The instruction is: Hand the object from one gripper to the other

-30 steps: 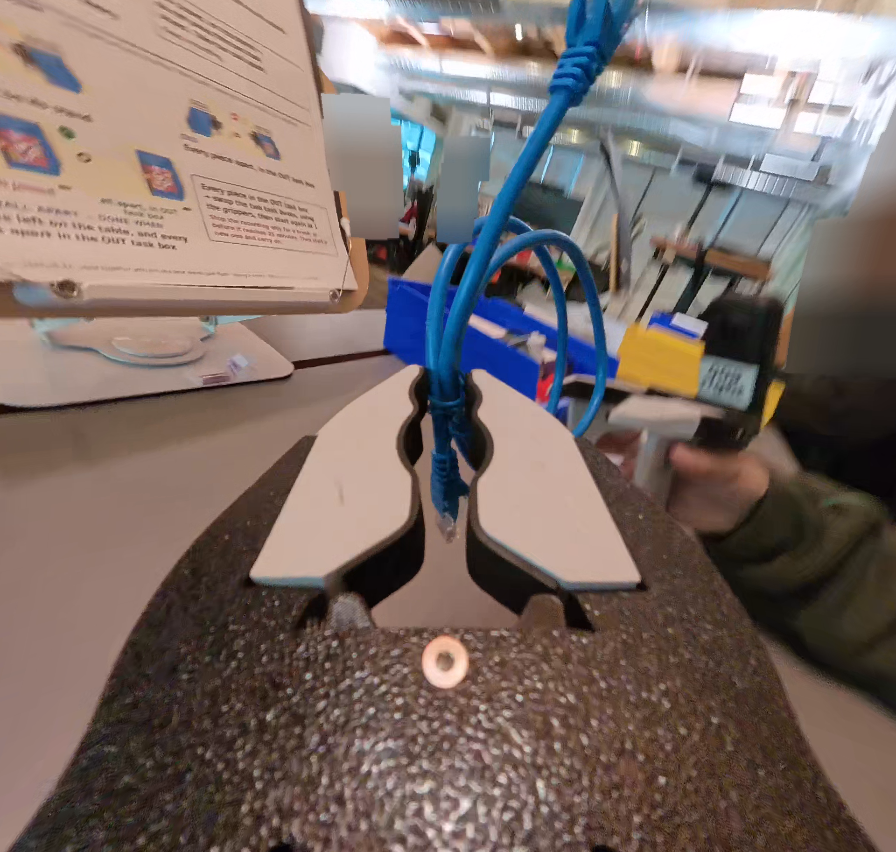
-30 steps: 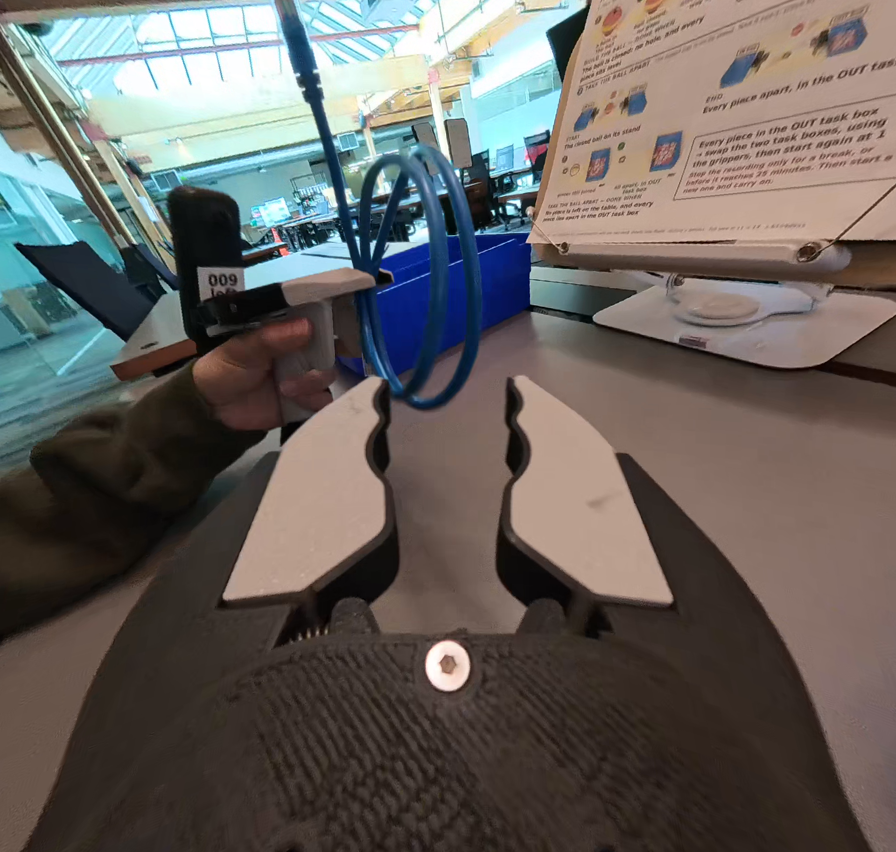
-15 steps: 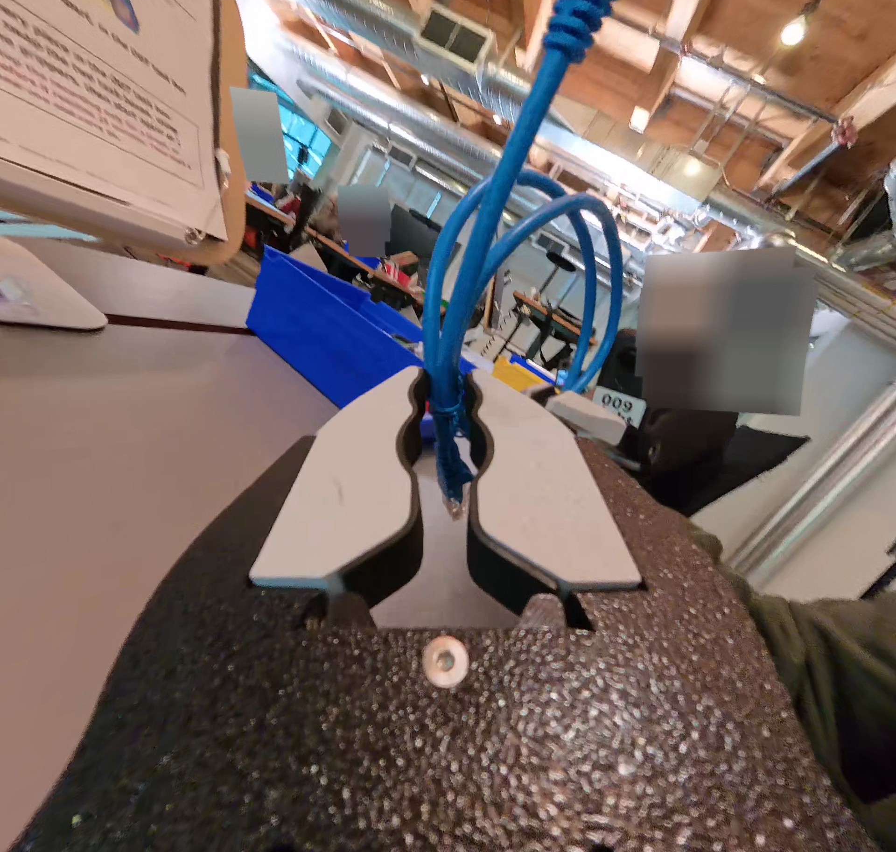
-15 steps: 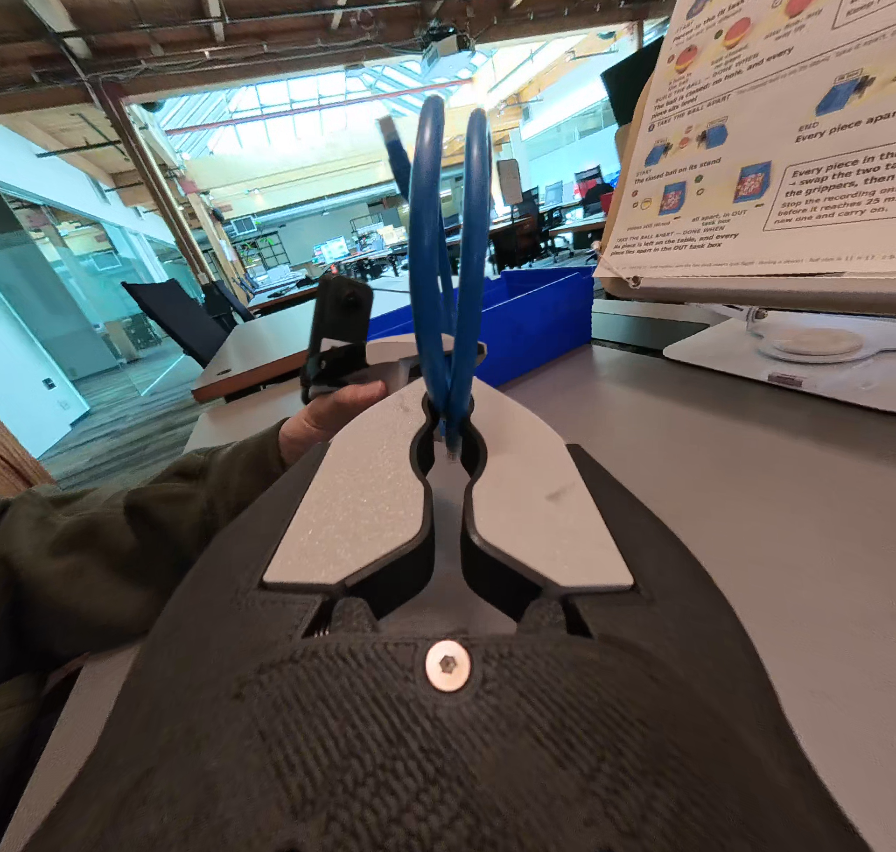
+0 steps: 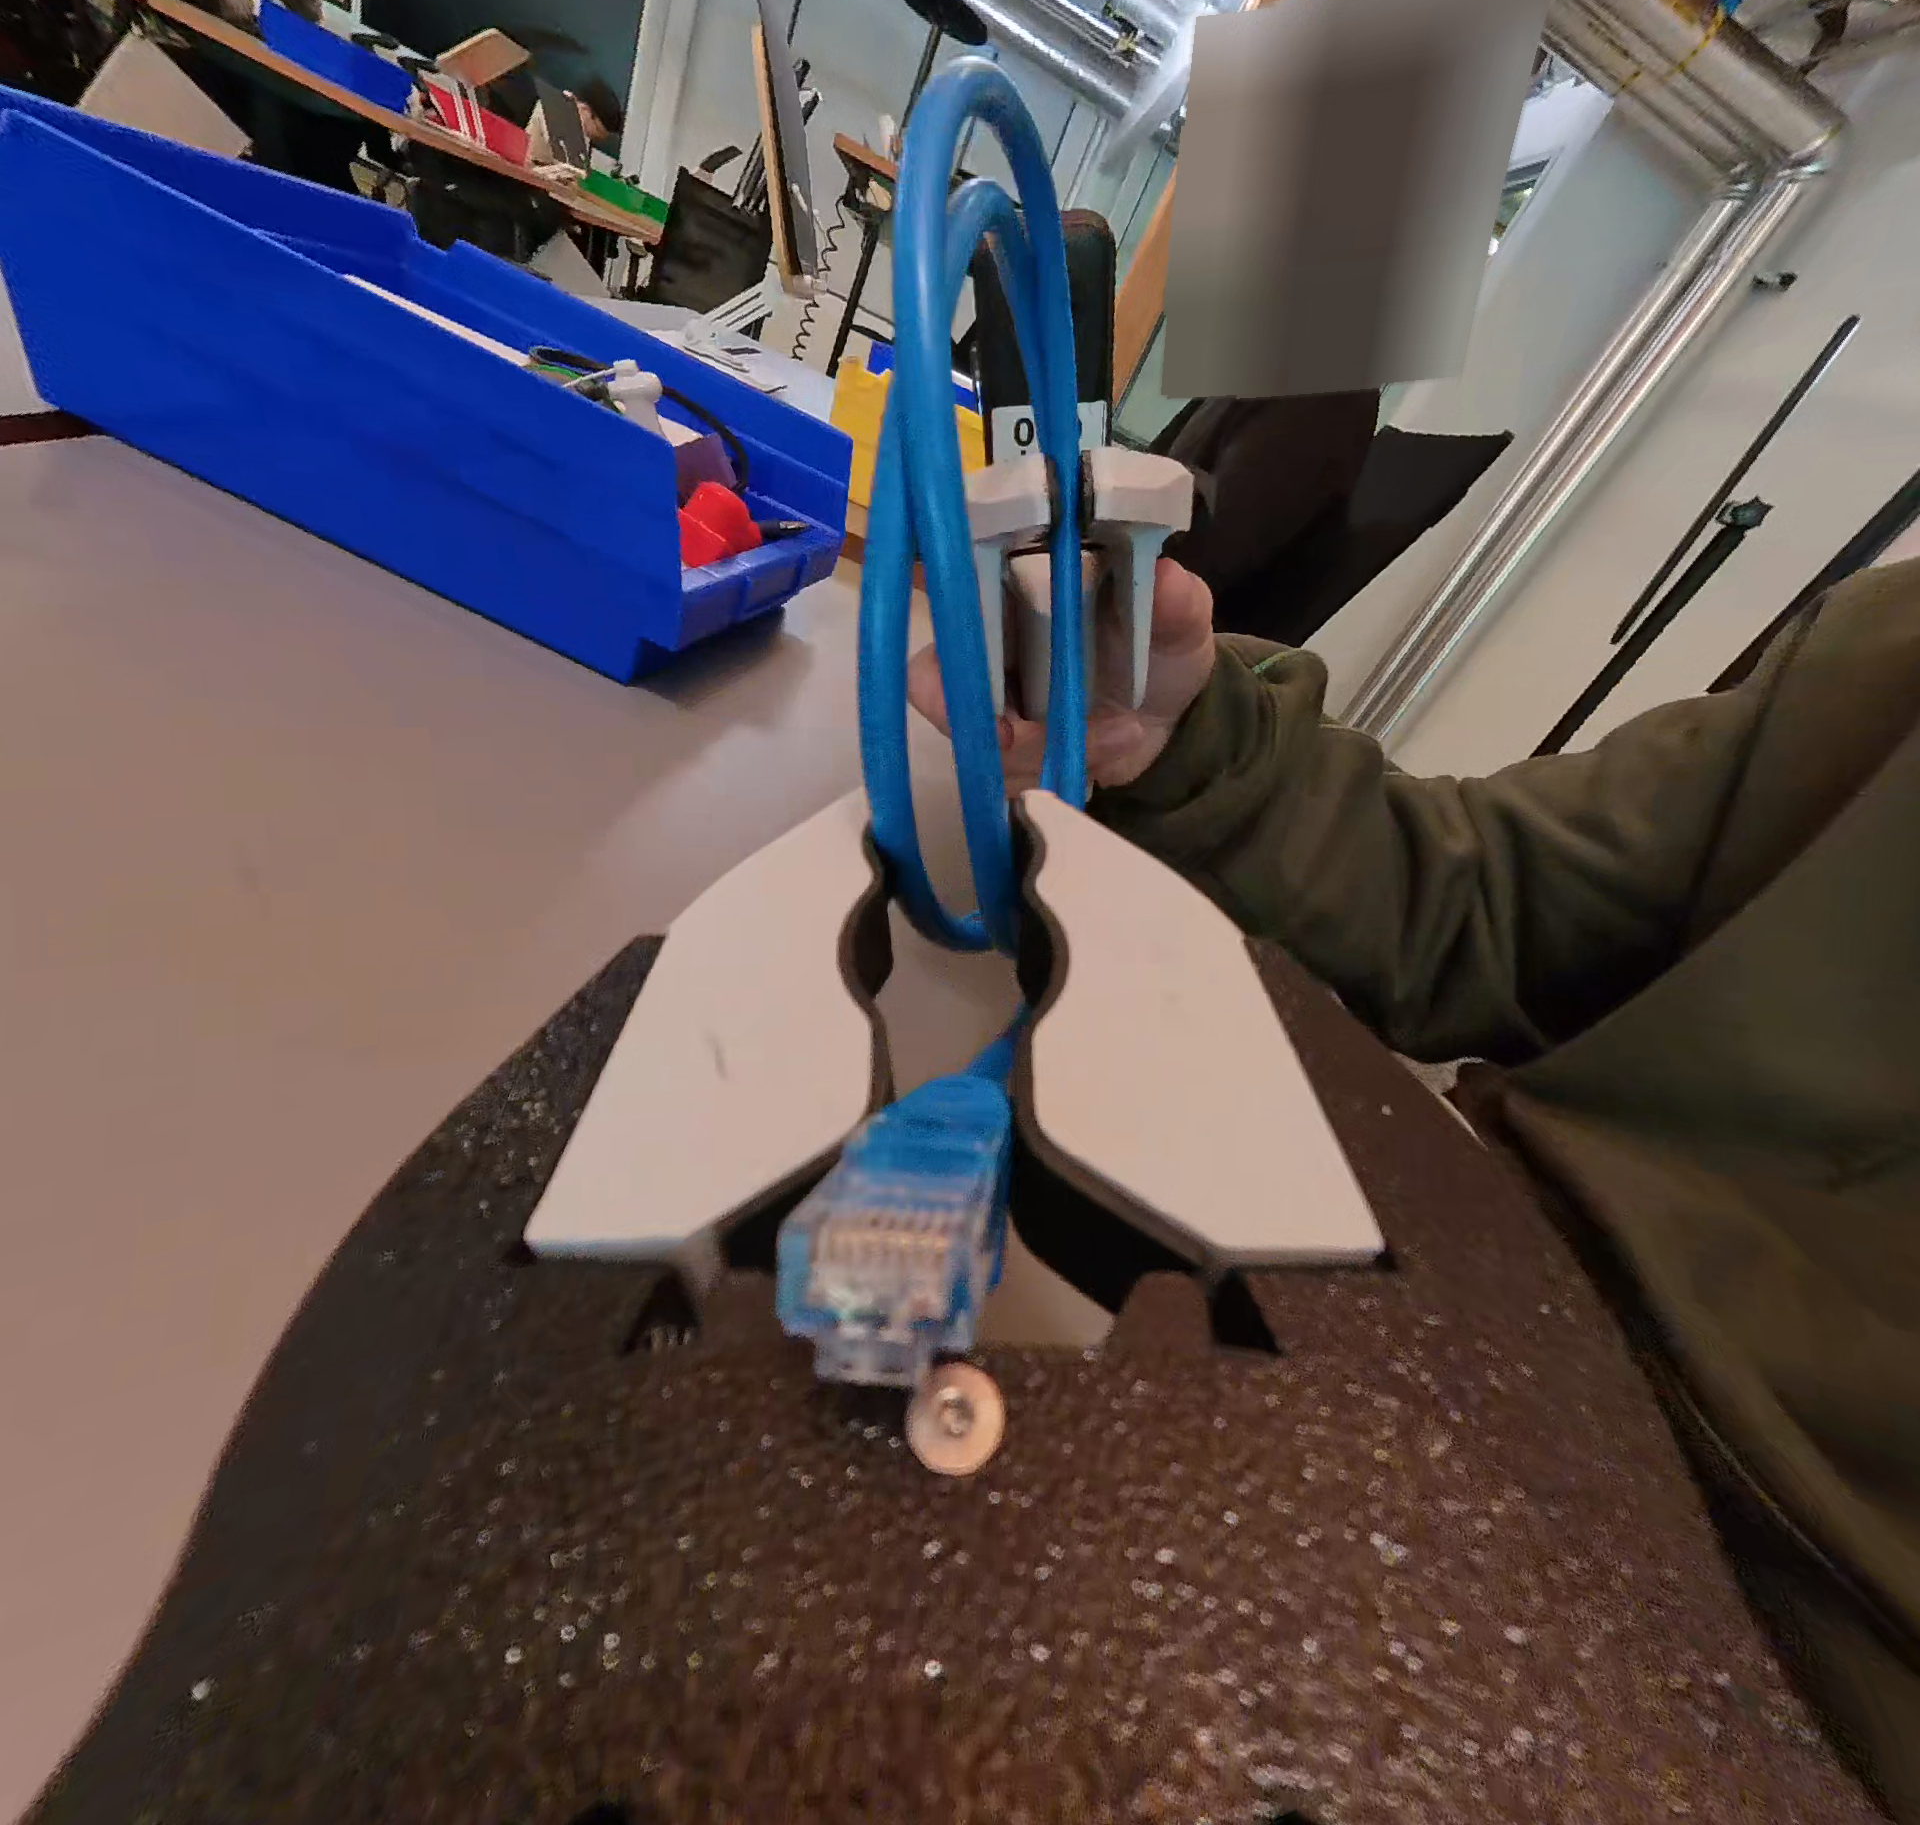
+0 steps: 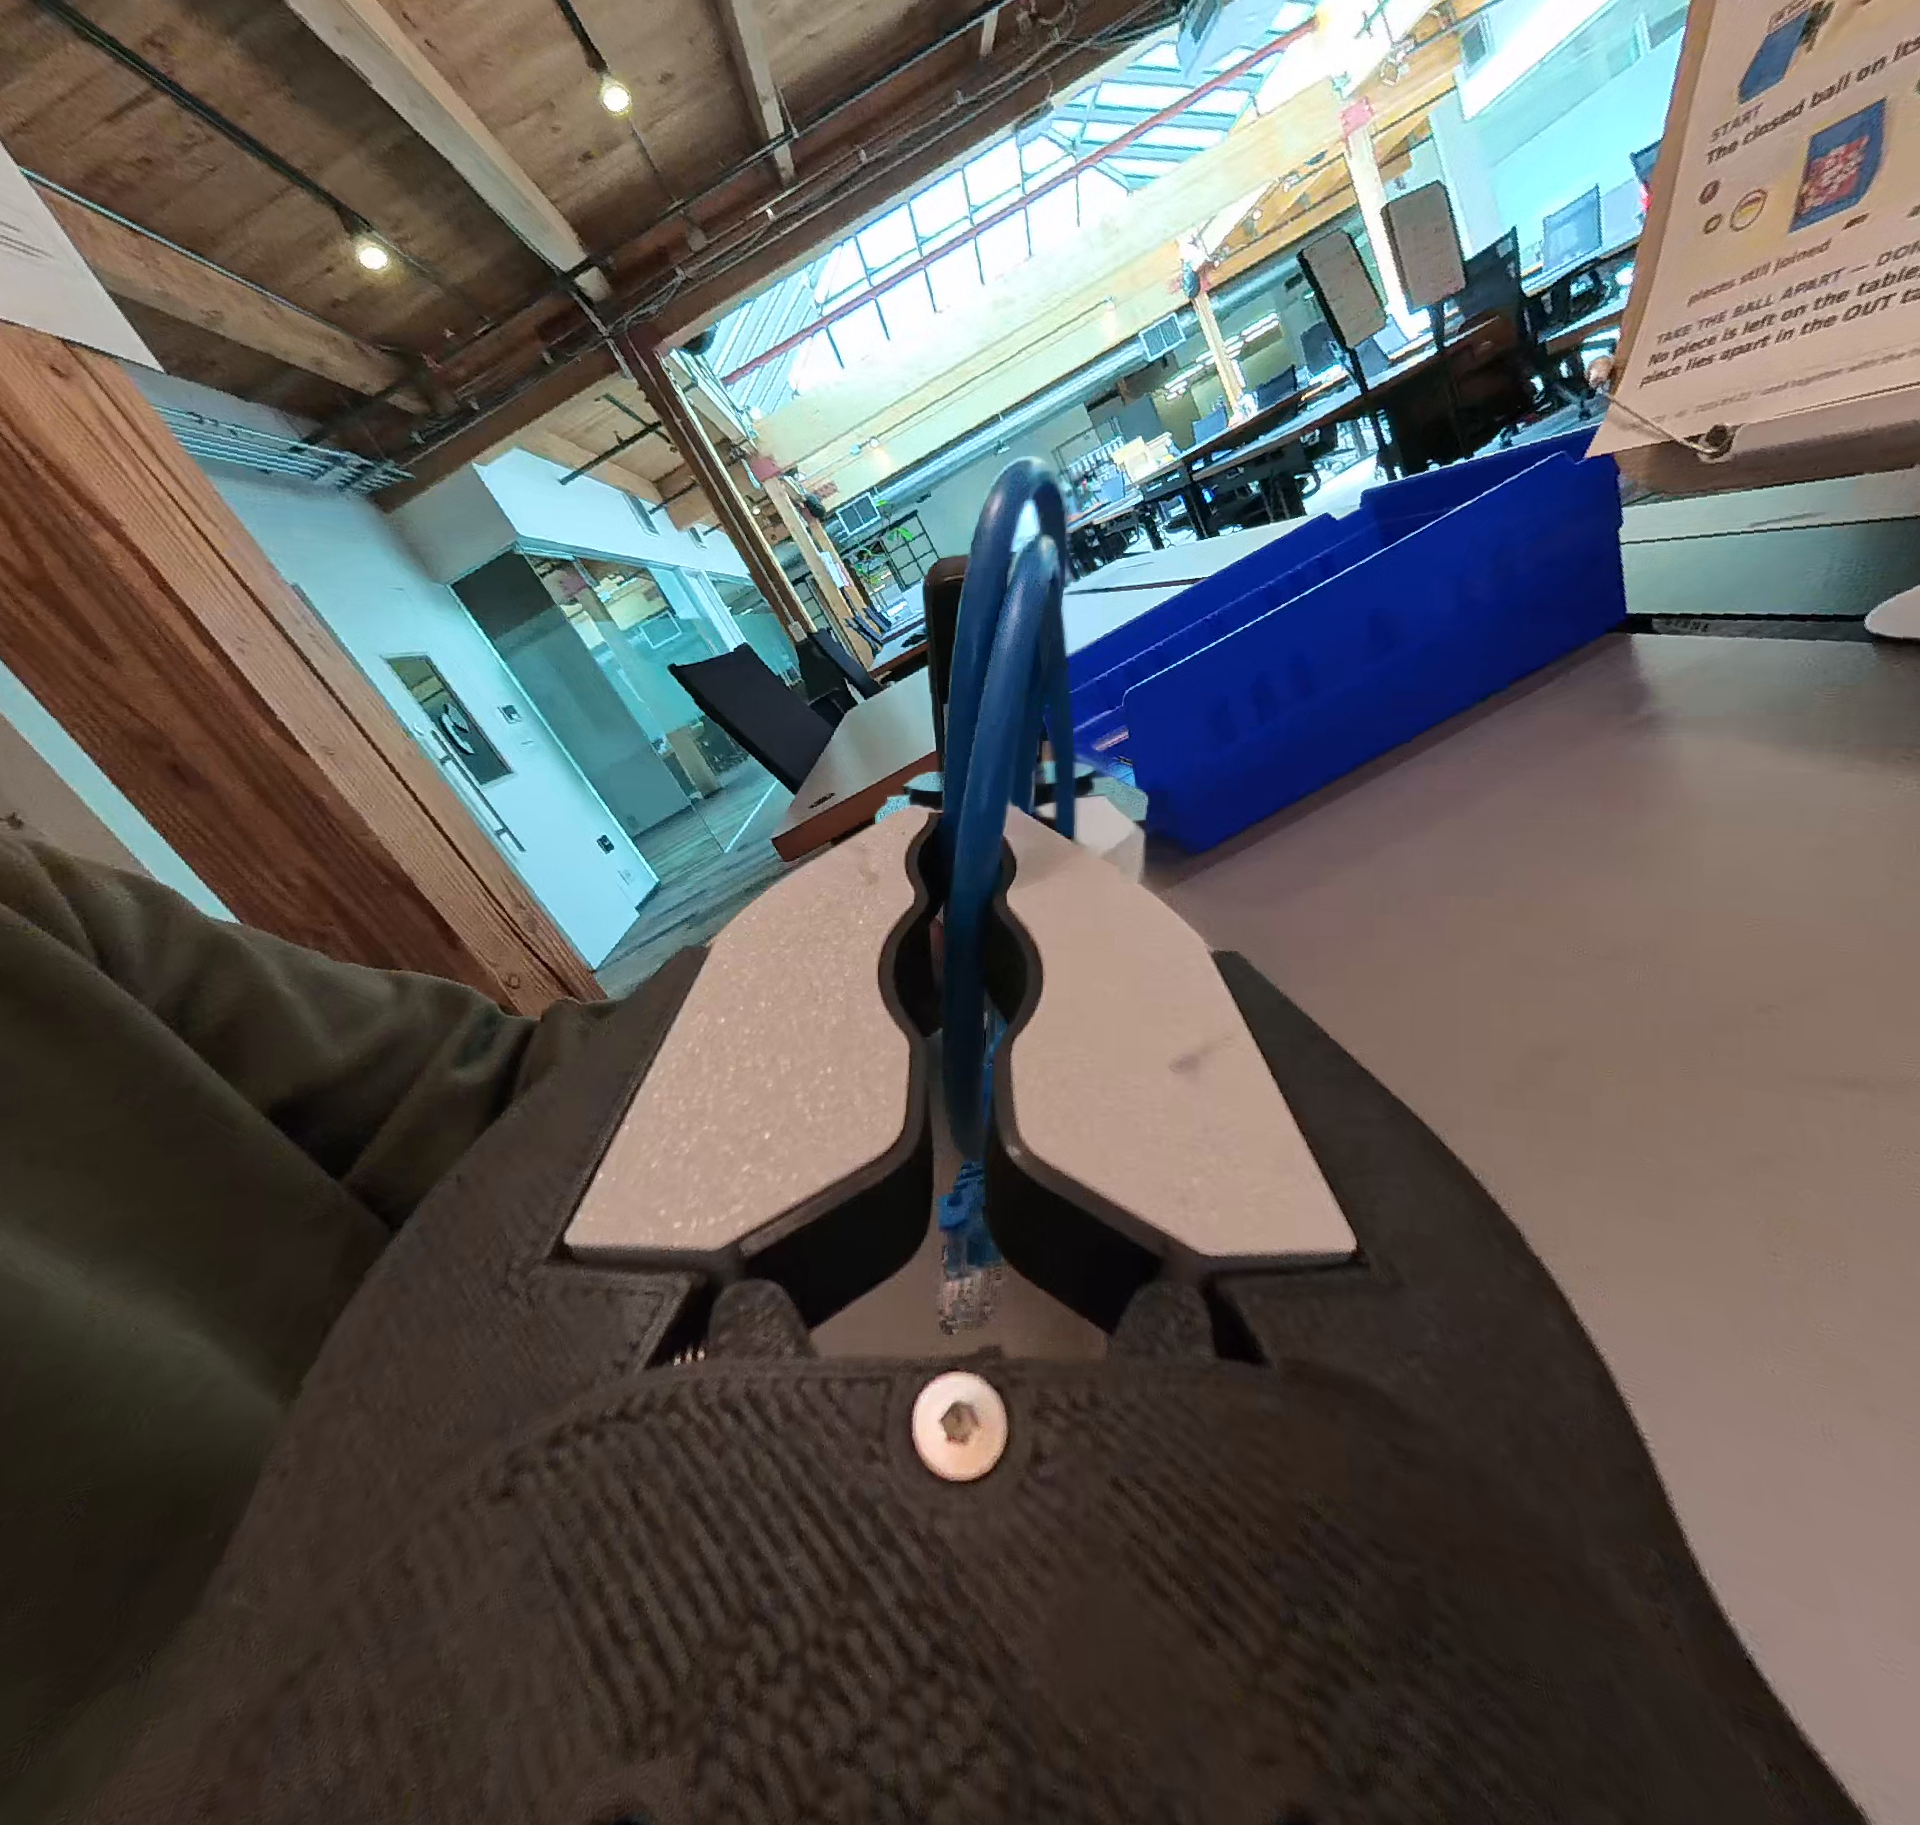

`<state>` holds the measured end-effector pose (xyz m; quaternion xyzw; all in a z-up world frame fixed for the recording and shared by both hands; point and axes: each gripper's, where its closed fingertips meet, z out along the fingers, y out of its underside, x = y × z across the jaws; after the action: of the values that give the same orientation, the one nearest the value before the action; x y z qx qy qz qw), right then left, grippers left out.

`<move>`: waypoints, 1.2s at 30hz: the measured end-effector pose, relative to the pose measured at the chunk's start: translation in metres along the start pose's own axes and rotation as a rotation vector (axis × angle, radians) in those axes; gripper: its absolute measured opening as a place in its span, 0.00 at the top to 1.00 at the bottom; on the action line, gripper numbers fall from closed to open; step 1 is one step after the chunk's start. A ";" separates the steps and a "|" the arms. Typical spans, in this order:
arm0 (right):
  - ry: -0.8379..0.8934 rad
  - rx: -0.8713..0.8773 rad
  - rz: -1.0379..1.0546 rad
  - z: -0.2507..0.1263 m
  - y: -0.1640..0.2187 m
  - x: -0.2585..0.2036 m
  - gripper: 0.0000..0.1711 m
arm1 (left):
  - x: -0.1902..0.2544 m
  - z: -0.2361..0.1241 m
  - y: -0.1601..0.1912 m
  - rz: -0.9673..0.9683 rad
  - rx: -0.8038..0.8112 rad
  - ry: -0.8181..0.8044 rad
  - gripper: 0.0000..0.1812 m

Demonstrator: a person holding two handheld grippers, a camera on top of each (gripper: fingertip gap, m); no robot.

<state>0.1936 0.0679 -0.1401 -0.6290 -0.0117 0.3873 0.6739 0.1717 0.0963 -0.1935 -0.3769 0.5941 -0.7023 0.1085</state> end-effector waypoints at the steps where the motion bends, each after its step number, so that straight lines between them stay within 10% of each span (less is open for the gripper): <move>1: 0.009 -0.002 -0.009 0.000 0.000 0.001 0.97 | -0.002 0.001 0.001 -0.001 -0.003 -0.011 0.90; 5: 0.146 -0.023 -0.116 -0.004 0.001 0.018 0.96 | -0.016 -0.001 -0.001 -0.065 -0.005 -0.096 0.91; 8: 0.334 -0.013 -0.300 -0.010 -0.005 0.036 0.72 | -0.041 -0.010 -0.008 -0.184 0.059 -0.254 0.91; 13: 0.598 -0.266 -1.043 -0.009 0.003 0.046 0.53 | -0.062 -0.027 -0.020 -0.374 0.223 -0.376 0.91; 17: 0.573 -0.495 -1.591 0.014 0.039 0.041 0.59 | -0.056 -0.022 -0.025 -0.477 0.300 -0.284 0.91; 22: 0.530 -0.570 -1.636 0.022 0.061 0.044 0.65 | -0.037 -0.005 -0.032 -0.533 0.329 -0.137 0.91; 25: 0.609 -0.616 -1.652 0.012 0.054 0.054 0.91 | -0.032 0.005 -0.029 -0.520 0.293 -0.127 0.91; 29: 0.633 -0.573 -1.545 0.008 0.046 0.053 0.91 | -0.027 0.009 -0.029 -0.419 0.258 -0.128 0.90; 36: 0.815 -0.637 -1.486 -0.020 0.024 0.076 0.91 | -0.054 -0.027 -0.035 0.224 -0.005 -0.597 0.52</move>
<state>0.2446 0.0900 -0.2003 -0.7045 -0.2816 -0.4219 0.4963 0.2017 0.1585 -0.1831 -0.4988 0.5756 -0.5430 0.3536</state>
